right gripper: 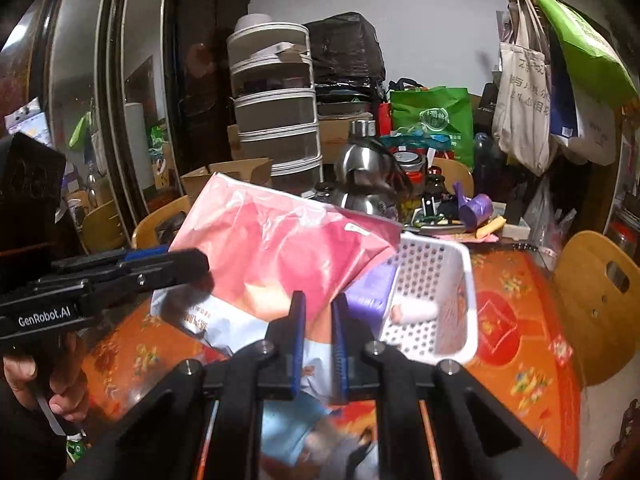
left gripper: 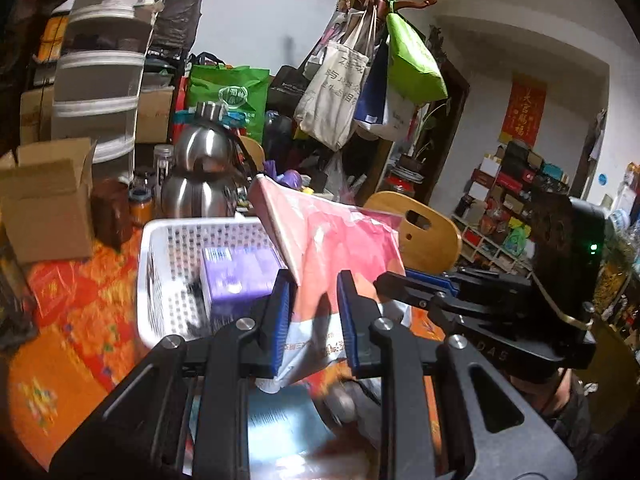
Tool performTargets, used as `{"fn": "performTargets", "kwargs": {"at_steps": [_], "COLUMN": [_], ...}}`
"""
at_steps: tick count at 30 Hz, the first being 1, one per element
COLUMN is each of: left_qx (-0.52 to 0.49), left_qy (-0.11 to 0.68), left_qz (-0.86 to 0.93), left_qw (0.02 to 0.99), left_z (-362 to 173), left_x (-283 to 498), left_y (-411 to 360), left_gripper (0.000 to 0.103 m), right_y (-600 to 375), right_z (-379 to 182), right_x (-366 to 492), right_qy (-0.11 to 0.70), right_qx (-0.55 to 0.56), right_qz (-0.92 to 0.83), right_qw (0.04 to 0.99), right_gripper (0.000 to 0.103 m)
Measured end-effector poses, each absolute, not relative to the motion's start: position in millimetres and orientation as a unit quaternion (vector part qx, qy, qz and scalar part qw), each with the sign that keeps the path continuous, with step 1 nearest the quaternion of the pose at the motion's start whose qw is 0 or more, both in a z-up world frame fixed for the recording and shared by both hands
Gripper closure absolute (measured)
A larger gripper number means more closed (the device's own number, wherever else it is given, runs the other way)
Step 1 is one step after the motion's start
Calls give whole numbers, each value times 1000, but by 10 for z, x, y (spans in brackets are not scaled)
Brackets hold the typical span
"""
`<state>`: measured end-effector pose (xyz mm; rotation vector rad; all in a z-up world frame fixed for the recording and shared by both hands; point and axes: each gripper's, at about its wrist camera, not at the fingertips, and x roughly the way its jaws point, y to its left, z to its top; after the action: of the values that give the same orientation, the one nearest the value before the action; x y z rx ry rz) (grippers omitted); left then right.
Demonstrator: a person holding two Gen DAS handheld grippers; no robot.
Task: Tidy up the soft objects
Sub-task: 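Lift the pink packet into the white basket and open both grippers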
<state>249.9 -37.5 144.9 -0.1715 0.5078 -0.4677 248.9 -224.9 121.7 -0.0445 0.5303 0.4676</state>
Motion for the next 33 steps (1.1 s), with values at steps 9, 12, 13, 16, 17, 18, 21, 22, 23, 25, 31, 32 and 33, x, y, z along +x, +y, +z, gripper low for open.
{"fn": "performTargets", "kwargs": {"at_steps": [9, 12, 13, 16, 17, 18, 21, 22, 23, 25, 31, 32, 33], "left_qx": [-77, -78, -76, -78, -78, -79, -86, -88, -86, -85, -80, -83, -84], "left_qy": [295, 308, 312, 324, 328, 332, 342, 346, 349, 349, 362, 361, 359], "left_qz": [-198, -188, -182, -170, -164, -156, -125, -115, -103, -93, -86, -91, -92], "left_qw": [932, 929, 929, 927, 927, 927, 928, 927, 928, 929, 925, 925, 925], "left_z": [1333, 1191, 1148, 987, 917, 864, 683, 629, 571, 504, 405, 395, 389], "left_x": [3457, 3692, 3765, 3952, 3982, 4041, 4151, 4163, 4176, 4166, 4122, 4105, 4085], "left_y": [-420, -399, -404, -413, -411, -419, -355, -326, -289, -216, -129, -124, -125], "left_gripper": [82, 82, 82, 82, 82, 81, 46, 32, 31, 31, 30, 30, 29], "right_y": [-2234, -2180, -2169, -2176, -2185, -2191, -2215, -2238, -2290, -2413, -2527, -2521, -2509], "right_z": [1160, 1031, 993, 839, 808, 787, 710, 681, 635, 574, 453, 441, 431], "right_x": [3215, 3412, 3455, 3614, 3658, 3689, 3761, 3786, 3815, 3816, 3823, 3810, 3805], "right_qy": [292, 304, 309, 323, 325, 326, 323, 328, 335, 335, 345, 346, 347], "right_qx": [-24, -30, -30, -24, -19, -17, -33, -33, -27, -9, 3, 2, 0], "right_qz": [227, 221, 220, 216, 215, 213, 187, 178, 169, 158, 153, 155, 157], "right_qw": [929, 926, 925, 921, 921, 921, 927, 927, 926, 929, 926, 925, 925], "right_gripper": [92, 92, 92, 92, 92, 92, 87, 73, 51, 37, 36, 36, 36]}}
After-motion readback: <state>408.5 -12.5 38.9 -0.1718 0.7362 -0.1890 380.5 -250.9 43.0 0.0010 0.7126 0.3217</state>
